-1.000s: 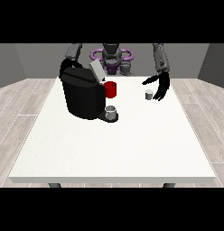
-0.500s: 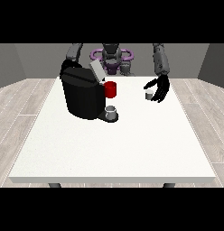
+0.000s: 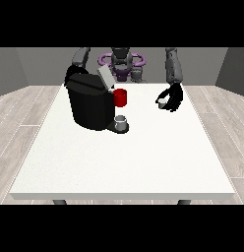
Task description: Insert the coffee pod into the coffee machine and close the lid
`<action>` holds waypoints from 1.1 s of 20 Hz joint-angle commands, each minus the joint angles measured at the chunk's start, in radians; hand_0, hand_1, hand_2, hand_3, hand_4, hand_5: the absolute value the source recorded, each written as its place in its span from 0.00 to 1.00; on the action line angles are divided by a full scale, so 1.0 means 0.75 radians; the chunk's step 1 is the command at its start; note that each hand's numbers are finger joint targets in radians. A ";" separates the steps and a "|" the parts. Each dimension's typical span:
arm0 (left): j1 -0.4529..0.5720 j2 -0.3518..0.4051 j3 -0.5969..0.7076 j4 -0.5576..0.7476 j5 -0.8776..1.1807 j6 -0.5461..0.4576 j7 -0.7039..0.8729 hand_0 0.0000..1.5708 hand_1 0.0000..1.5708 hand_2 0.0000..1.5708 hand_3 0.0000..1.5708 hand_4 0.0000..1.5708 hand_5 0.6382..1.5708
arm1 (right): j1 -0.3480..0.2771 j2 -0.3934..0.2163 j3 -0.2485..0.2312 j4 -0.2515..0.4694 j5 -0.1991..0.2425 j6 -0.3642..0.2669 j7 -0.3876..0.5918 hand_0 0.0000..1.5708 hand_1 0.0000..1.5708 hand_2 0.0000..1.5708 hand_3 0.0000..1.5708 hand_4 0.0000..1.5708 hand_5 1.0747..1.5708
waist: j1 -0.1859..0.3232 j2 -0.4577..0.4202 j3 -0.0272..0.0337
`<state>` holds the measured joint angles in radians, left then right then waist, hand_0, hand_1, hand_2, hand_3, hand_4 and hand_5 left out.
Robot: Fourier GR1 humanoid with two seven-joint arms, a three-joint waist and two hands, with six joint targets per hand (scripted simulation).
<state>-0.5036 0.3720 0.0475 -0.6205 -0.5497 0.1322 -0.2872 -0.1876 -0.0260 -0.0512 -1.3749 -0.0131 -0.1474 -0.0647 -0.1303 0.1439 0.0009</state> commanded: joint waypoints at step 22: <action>-0.367 0.054 -0.045 -0.123 -0.081 -0.309 -0.012 0.80 0.80 0.85 0.82 0.35 1.00 | -0.069 -0.034 -0.088 0.259 -0.059 0.037 -0.153 0.00 0.00 0.00 0.00 0.29 1.00 | 0.049 -0.055 -0.0004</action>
<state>-0.7048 0.3933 0.0106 -0.6708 -0.6110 -0.0507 -0.3088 -0.2156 -0.0461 -0.0926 -1.2354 -0.0469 -0.1317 -0.0989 -0.1022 0.0721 0.0004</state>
